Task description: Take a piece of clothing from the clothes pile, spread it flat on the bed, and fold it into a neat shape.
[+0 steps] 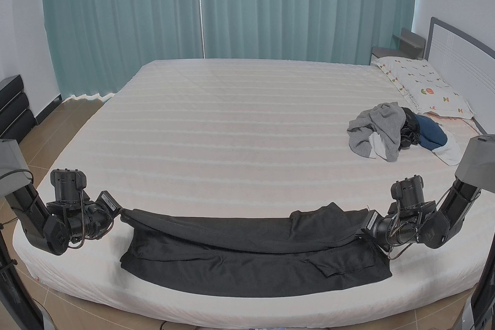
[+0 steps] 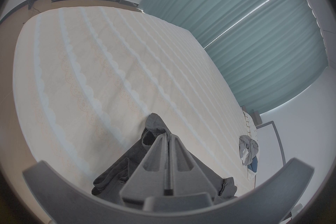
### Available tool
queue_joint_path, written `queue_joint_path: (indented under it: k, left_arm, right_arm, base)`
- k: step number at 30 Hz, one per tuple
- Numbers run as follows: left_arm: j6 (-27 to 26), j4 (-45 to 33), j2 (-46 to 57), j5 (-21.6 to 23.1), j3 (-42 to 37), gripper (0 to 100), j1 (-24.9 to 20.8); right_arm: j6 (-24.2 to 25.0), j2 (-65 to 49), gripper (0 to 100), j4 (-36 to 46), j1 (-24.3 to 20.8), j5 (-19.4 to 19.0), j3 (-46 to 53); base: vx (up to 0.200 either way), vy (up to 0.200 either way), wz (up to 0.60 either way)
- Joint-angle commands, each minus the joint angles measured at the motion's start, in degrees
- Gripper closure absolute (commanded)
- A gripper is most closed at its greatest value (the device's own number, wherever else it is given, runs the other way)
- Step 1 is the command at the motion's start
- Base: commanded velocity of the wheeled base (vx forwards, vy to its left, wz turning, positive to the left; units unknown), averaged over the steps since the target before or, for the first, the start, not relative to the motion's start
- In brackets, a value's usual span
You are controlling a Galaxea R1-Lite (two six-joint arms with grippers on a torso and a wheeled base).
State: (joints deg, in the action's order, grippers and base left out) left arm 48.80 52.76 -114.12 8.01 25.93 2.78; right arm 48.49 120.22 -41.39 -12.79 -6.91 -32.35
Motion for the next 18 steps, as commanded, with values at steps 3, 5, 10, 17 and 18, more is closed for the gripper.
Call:
queue_joint_path:
  k: [3, 5, 10, 17, 18]
  left_arm:
    - [-0.3, -1.5, -0.9, -0.2, 5.7, 100, -0.1]
    - [-0.4, -3.2, -1.8, -0.5, 9.8, 100, -0.1]
    - [0.9, -4.2, -3.0, -0.9, 16.9, 100, 0.4]
    - [1.3, 3.5, -3.7, -2.5, 12.7, 100, 0.7]
    - [1.3, 3.6, -3.7, -2.5, 12.6, 100, 0.7]
  right_arm:
    - [0.4, -1.6, 100, 0.3, 1.9, 0.0, -5.4]
    - [0.6, -1.1, 100, 0.3, 2.3, 0.6, -9.0]
    - [2.0, -1.6, 100, -0.4, 3.6, 4.5, -15.8]
    - [3.2, -2.4, 100, -7.6, 3.6, 3.0, -9.3]
    - [3.1, -2.4, 100, -7.6, 3.6, 2.7, -9.0]
  base:
    - [0.0, 0.0, 0.0]
    - [0.0, 0.0, 0.0]
    - [0.0, 0.0, 0.0]
    - [0.0, 0.0, 0.0]
    - [0.0, 0.0, 0.0]
